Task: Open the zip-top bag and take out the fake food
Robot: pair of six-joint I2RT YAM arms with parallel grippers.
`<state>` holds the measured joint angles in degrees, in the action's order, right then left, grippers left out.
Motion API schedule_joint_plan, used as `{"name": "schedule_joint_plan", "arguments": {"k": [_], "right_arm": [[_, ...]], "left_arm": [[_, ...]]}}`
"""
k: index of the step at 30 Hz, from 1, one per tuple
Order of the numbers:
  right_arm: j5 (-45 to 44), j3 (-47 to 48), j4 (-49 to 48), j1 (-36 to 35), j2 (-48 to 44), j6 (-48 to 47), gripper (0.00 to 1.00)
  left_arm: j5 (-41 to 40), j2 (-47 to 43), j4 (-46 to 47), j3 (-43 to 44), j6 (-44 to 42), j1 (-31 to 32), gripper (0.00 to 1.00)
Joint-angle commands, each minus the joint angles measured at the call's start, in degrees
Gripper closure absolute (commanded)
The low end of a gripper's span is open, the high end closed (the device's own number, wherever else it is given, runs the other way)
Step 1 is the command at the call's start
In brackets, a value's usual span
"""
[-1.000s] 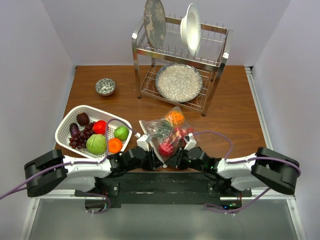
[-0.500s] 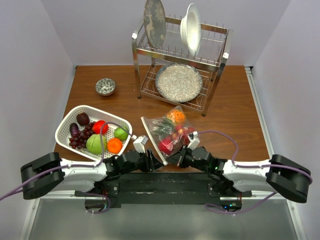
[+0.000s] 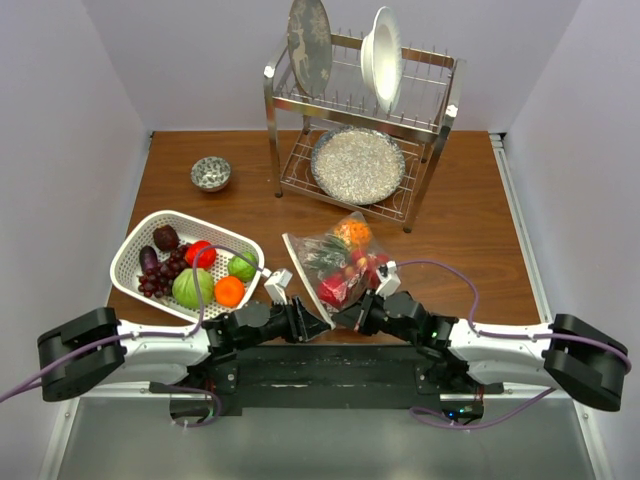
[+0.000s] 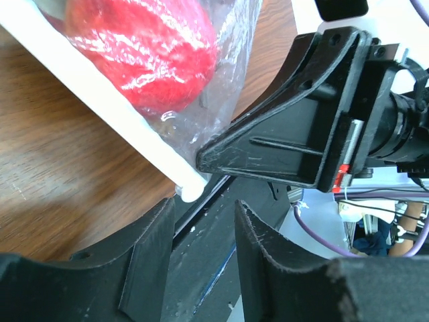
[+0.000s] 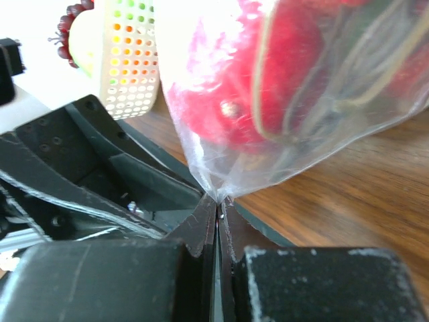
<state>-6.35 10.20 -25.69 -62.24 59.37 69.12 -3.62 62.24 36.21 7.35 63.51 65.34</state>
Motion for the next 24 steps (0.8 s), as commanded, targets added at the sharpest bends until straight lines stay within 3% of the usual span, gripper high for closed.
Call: {"name": "schedule_joint_plan", "arguments": {"k": [1,24], "right_arm": [[-0.51,2.99,0.29,-0.25,-1.10,0.93,1.00],[0.02,3.43,2.66,-0.16,-4.35,2.07,1.00]], "left_arm": [[0.28,1.04,5.80,-0.68,0.13,0.31,0.55],[1.77,7.72,12.04,3.71,-2.33,0.31,0.56]]}}
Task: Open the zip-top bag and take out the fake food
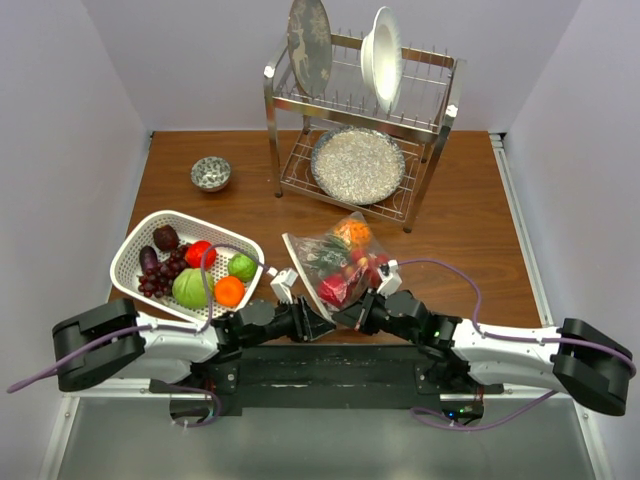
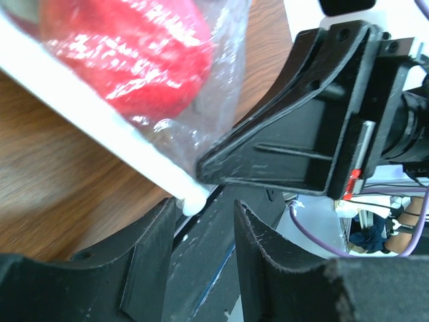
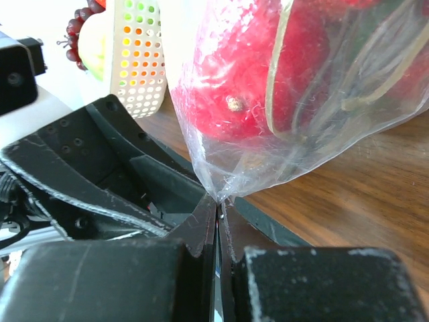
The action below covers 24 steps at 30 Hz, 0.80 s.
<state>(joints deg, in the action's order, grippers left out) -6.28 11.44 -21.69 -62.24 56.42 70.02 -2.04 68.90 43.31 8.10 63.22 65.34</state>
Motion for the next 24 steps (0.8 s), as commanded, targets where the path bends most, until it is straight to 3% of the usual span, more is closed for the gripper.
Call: {"name": "schedule_joint_plan", "arguments": {"k": [1,13,16,20,24], "right_arm": [[-0.04,2.18,-1.16,-0.16,-1.67,1.17,1.00],[-0.31,2.01,1.04,-0.16,-4.48,1.17,1.00],[-0.22,2.00,0.86,-0.16,-3.87,1.08,1.00],[-0.57,1.48,1.21,-0.16,-3.43,0.65,1.00],[-0.05,0.86,1.57,-0.16,-3.08,-0.84,1.00]], "left_arm": [[0.37,1.32,5.12,3.06,-2.05,0.31,0.56],[-0.15,3.34,7.40,2.01,-0.56,0.31,0.56],[0.55,3.96,8.28,2.89,-0.56,0.31,0.62],[0.99,3.43,8.63,2.72,0.15,0.31,0.81],[0.73,2.38,6.89,2.54,0.85,0.31,0.86]]}}
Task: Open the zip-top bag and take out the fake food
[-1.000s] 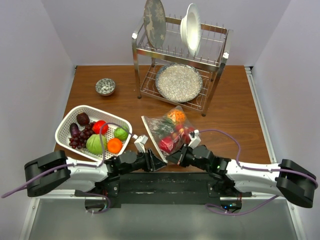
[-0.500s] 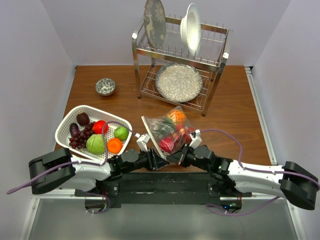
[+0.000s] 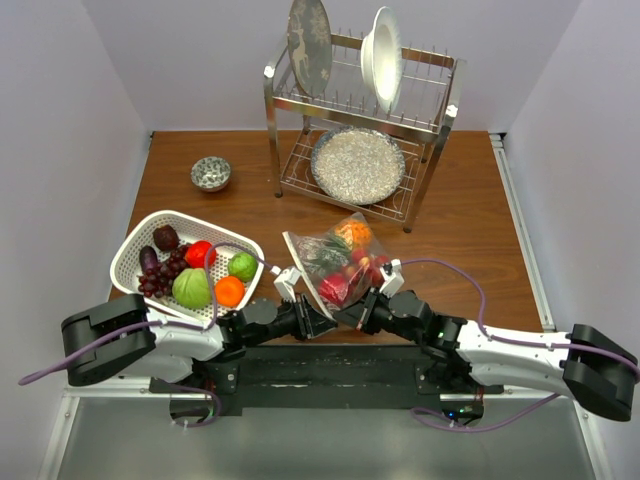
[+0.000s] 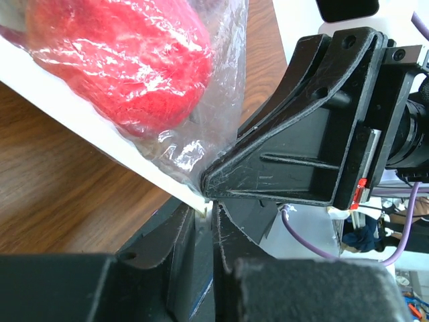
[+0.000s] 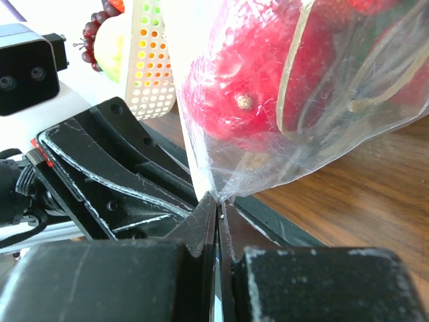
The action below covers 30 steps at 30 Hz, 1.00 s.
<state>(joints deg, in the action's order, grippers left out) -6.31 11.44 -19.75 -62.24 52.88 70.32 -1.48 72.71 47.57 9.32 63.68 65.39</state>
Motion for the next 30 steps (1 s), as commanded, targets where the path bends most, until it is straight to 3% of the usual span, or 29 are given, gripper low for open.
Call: {"name": "schedule_joint_plan", "arguments": {"k": [1,16,22,26,30], "right_arm": [[1.37,0.95,-0.03,-0.16,0.73,-1.85,1.00],[5.51,0.16,6.12,-0.16,-2.26,-8.97,1.00],[7.17,1.30,6.48,-0.25,-0.50,-11.08,1.00],[6.92,1.13,5.69,-0.25,0.82,-10.91,1.00],[6.57,1.83,4.98,-0.16,1.52,-11.00,1.00]], "left_arm": [[-0.19,-1.51,2.27,1.31,0.57,0.27,0.86],[-2.65,-2.04,-1.78,0.61,1.54,0.09,0.84],[-3.01,-1.96,-1.78,0.70,1.36,0.01,0.78],[-1.87,-1.87,-1.69,1.22,0.74,0.01,0.66],[-1.95,-1.78,-1.87,0.52,1.36,0.01,0.72]]}}
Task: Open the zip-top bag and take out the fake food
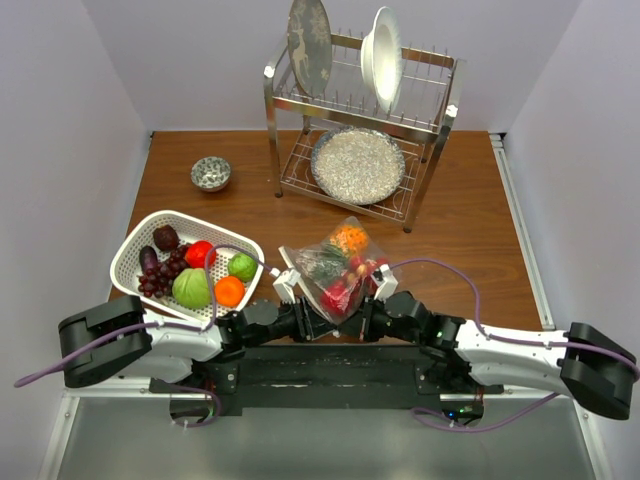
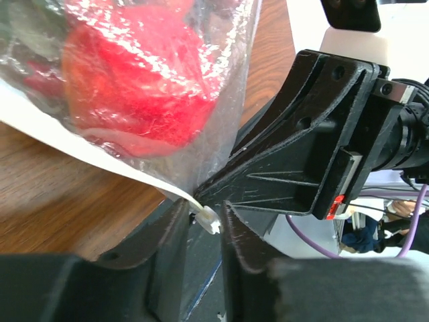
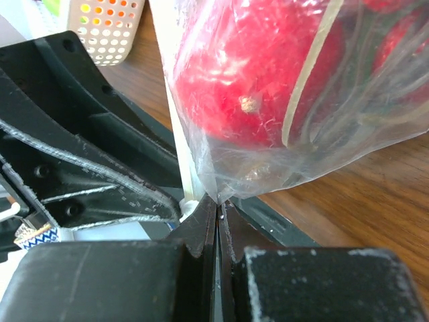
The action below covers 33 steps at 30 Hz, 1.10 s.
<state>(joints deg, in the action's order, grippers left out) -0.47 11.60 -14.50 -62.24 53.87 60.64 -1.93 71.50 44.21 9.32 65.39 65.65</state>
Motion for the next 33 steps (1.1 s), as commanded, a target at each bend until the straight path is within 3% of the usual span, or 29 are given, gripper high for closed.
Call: {"name": "schedule_joint_plan", "arguments": {"k": [1,3,7,12,18,29,33], "right_arm": [[0.56,1.76,0.00,-0.25,0.45,-1.05,1.00],[0.56,2.03,0.18,-0.25,0.45,-0.96,1.00],[-0.93,2.90,0.96,-0.16,0.45,-0.53,1.00],[-1.81,3.35,1.84,-0.25,-0.16,-0.26,1.00],[-2.43,3.44,2.90,-0.17,-0.69,0.00,1.00],[-3.13,4.40,3.69,-0.25,-0.87,0.27,1.00],[-3.13,3.96,4.04,-0.17,-1.39,0.27,1.00]], "left_arm": [[-1.49,-0.58,1.58,0.26,-0.26,-0.26,0.74],[-1.14,-0.32,1.67,0.35,-0.35,-0.26,0.73],[0.79,0.91,0.53,0.70,-0.61,0.01,0.59],[1.67,0.92,-0.52,0.52,-0.78,0.18,0.55],[1.58,1.27,-1.23,1.05,-1.05,0.71,0.62],[1.67,3.81,1.41,1.49,-0.08,2.12,0.63],[1.67,4.78,2.64,2.28,0.27,2.12,0.74]]}}
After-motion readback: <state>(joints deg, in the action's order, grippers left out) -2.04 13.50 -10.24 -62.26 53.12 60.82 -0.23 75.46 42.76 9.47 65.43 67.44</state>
